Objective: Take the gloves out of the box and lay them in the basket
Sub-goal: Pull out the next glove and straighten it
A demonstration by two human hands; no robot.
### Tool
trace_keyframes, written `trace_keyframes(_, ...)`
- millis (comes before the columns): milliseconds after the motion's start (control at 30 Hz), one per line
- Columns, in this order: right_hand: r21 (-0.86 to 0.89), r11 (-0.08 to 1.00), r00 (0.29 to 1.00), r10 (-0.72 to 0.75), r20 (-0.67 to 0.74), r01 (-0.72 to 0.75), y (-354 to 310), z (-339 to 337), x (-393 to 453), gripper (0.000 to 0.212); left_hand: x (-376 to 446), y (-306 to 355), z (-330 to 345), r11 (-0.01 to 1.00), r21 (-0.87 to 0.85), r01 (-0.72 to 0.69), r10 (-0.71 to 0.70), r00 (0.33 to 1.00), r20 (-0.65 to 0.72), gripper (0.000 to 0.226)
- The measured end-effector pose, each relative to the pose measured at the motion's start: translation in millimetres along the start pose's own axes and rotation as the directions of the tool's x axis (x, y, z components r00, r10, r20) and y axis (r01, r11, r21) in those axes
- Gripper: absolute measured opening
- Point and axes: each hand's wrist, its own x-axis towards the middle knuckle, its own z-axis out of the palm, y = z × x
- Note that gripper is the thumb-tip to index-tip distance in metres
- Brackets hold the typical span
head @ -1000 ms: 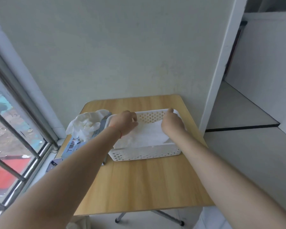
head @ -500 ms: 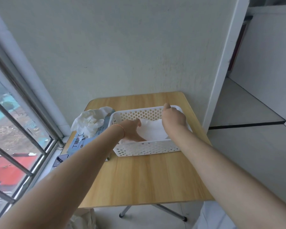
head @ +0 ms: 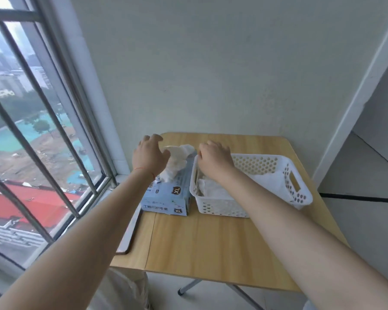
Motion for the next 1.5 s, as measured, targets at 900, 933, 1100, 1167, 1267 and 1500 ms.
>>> trace_keyframes(900,0.234,0.948,0.949,0.149,0.279,-0.217,-26,18,56,0.032,-8,-45,-14,0.884,-0.465,-0.045,0.165,0.962,0.22,0.019)
trace_keyframes(933,0.248,0.945,0.948,0.137,0.286,-0.211,-27,21,56,0.024,-8,-48,-15,0.902,-0.428,-0.05,0.175,0.951,0.256,0.016)
trace_keyframes(1100,0.379,0.902,0.974,0.151,0.17,-0.206,-30,22,54,0.018,-2,-48,-13,0.943,-0.331,0.018,0.092,0.945,0.315,0.027)
trace_keyframes(1167,0.488,0.847,0.977,0.154,0.149,-0.208,-30,16,51,0.017,2,-44,-10,0.963,-0.268,0.021,0.05,0.966,0.253,0.034)
trace_keyframes(1267,0.634,0.748,0.981,0.136,0.14,-0.195,-30,2,46,0.015,4,-40,-7,0.951,-0.309,-0.004,0.053,0.987,0.15,0.016)
trace_keyframes(1500,0.667,0.727,0.953,-0.058,0.298,-0.164,-27,-31,27,0.018,5,-22,-3,0.878,-0.456,0.144,-0.06,0.979,0.193,0.01)
